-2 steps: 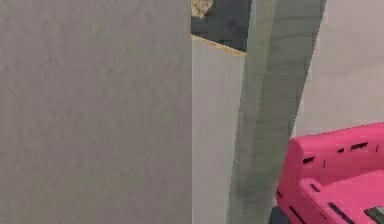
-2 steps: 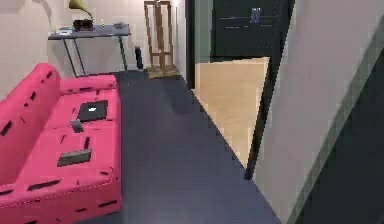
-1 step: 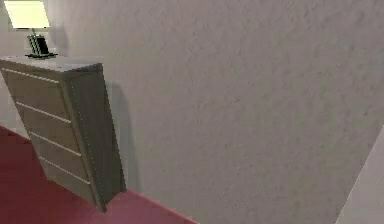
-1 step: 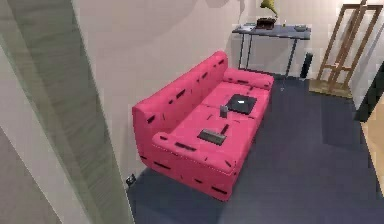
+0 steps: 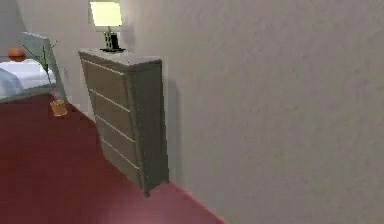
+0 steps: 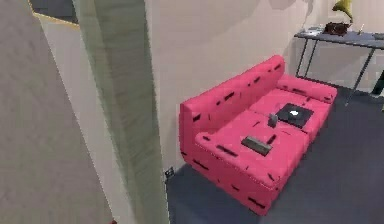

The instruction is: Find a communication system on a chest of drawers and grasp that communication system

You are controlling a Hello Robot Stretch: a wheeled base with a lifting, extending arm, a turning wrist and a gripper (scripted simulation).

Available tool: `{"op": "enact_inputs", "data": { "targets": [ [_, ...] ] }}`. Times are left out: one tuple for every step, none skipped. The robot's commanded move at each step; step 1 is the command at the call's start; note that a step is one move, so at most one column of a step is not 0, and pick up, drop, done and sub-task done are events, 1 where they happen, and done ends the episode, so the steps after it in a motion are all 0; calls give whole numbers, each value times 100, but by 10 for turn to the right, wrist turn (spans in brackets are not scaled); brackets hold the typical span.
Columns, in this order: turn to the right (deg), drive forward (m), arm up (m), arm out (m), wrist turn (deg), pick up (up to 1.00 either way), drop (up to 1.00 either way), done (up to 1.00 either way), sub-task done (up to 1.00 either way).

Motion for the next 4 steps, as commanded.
{"op": "enact_inputs", "data": {
  "targets": [
    [0, 40, 0, 0, 0, 0, 0, 0, 0],
    [-450, 0, 0, 0, 0, 0, 0, 0, 0],
    [-330, 0, 0, 0, 0, 0, 0, 0, 0],
    [0, 100, 0, 0, 0, 0, 0, 0, 0]
  ]
}}
